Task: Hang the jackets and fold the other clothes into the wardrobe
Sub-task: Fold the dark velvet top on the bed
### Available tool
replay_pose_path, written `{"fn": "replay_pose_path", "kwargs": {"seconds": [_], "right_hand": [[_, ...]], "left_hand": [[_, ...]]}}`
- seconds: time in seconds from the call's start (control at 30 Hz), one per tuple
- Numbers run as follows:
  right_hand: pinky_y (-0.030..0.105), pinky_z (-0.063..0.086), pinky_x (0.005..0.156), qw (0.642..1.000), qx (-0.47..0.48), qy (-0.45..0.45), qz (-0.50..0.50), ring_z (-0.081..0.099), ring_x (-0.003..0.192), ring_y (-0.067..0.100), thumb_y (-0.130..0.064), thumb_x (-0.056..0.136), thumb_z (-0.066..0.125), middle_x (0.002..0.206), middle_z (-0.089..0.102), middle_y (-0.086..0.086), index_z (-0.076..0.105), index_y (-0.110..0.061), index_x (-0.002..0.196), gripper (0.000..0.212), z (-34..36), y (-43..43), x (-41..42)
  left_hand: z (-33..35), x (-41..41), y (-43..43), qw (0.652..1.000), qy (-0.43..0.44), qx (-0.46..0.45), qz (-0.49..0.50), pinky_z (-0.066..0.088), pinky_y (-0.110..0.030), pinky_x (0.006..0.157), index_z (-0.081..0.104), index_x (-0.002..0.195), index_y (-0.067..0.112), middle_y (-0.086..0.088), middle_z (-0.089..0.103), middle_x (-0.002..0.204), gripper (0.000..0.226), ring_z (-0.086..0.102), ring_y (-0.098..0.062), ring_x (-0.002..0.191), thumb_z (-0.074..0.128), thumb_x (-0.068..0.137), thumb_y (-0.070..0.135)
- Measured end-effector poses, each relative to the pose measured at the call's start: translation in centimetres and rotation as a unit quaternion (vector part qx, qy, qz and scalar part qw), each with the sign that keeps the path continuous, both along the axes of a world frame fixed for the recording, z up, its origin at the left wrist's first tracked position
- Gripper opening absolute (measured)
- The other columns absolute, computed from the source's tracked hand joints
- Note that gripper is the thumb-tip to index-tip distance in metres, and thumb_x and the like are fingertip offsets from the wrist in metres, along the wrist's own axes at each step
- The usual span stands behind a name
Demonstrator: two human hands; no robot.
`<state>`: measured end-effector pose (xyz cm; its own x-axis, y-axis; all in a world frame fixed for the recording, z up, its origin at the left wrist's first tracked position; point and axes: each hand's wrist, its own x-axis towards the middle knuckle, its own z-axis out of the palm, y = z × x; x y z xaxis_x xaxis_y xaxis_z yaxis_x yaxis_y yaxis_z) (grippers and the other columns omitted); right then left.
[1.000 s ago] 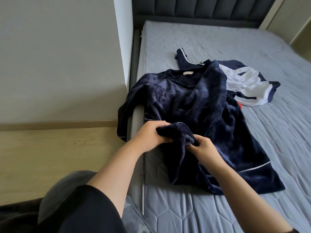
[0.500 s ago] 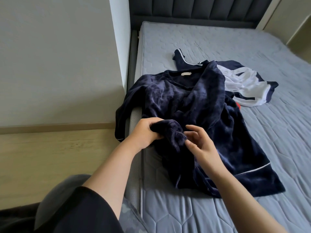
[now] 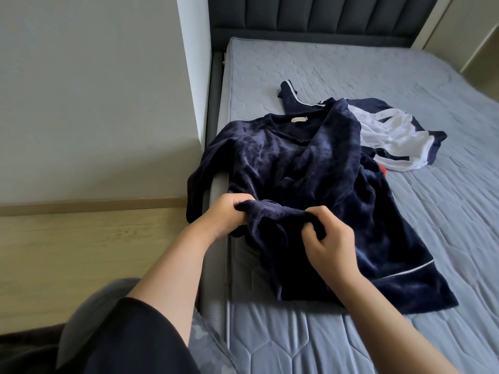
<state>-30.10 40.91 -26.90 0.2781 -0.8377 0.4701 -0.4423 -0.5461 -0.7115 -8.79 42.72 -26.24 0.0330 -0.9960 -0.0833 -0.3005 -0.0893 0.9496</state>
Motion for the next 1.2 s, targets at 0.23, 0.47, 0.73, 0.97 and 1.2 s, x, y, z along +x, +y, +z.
{"fn": "replay_pose_path", "kwargs": {"seconds": [0.23, 0.47, 0.73, 0.97, 1.2], "right_hand": [[0.031, 0.049, 0.065, 0.922, 0.279, 0.071, 0.258, 0.059, 0.066, 0.009, -0.022, 0.087, 0.044, 0.070, 0.065, -0.003, 0.066, -0.013, 0.073, 0.027, 0.0, -0.2, -0.3], [0.023, 0.041, 0.094, 0.963, 0.115, 0.227, 0.085, 0.049, 0.110, 0.007, -0.040, 0.080, 0.068, 0.110, 0.055, -0.019, 0.062, -0.028, 0.113, 0.036, -4.7, -1.5, -1.0], [0.030, 0.044, 0.085, 0.926, 0.011, 0.369, 0.086, 0.053, 0.107, 0.019, -0.018, 0.078, 0.060, 0.110, 0.061, -0.005, 0.062, -0.019, 0.110, 0.033, -7.1, -0.9, 0.7], [0.023, 0.048, 0.077, 0.878, 0.213, 0.358, 0.235, 0.059, 0.085, 0.002, -0.053, 0.082, 0.059, 0.089, 0.066, -0.013, 0.069, -0.027, 0.095, 0.031, -4.5, -1.8, 1.6], [0.041, 0.031, 0.109, 0.945, -0.027, 0.326, 0.012, 0.036, 0.134, 0.026, -0.029, 0.096, 0.050, 0.144, 0.045, 0.007, 0.052, -0.014, 0.134, 0.041, -6.0, -5.5, 1.6]], "left_hand": [[-0.6, 2.2, 0.9, 0.964, -0.130, 0.208, -0.102, 0.040, -0.025, 0.063, 0.067, 0.087, -0.011, -0.013, 0.058, 0.074, 0.023, 0.050, -0.018, 0.068, 0.046, 0.078, -0.007], [-4.4, 1.2, 1.2, 0.873, -0.267, 0.408, -0.017, 0.051, -0.030, 0.068, 0.064, 0.098, 0.005, -0.008, 0.070, 0.078, 0.027, 0.065, -0.021, 0.065, 0.040, 0.093, 0.016], [-5.2, -1.1, 1.0, 0.949, -0.075, 0.289, 0.099, 0.053, -0.038, 0.071, 0.057, 0.085, 0.014, -0.004, 0.056, 0.083, 0.011, 0.058, -0.023, 0.081, 0.057, 0.086, 0.024], [-5.0, 0.6, 0.4, 0.894, -0.289, 0.337, 0.056, 0.044, -0.026, 0.055, 0.050, 0.070, 0.010, -0.008, 0.056, 0.078, 0.010, 0.053, -0.021, 0.063, 0.051, 0.080, 0.012], [-5.5, -1.2, -0.4, 0.918, -0.353, 0.170, 0.060, 0.037, -0.029, 0.057, 0.050, 0.093, 0.026, 0.005, 0.055, 0.085, 0.006, 0.054, -0.019, 0.076, 0.052, 0.090, 0.030]]}}
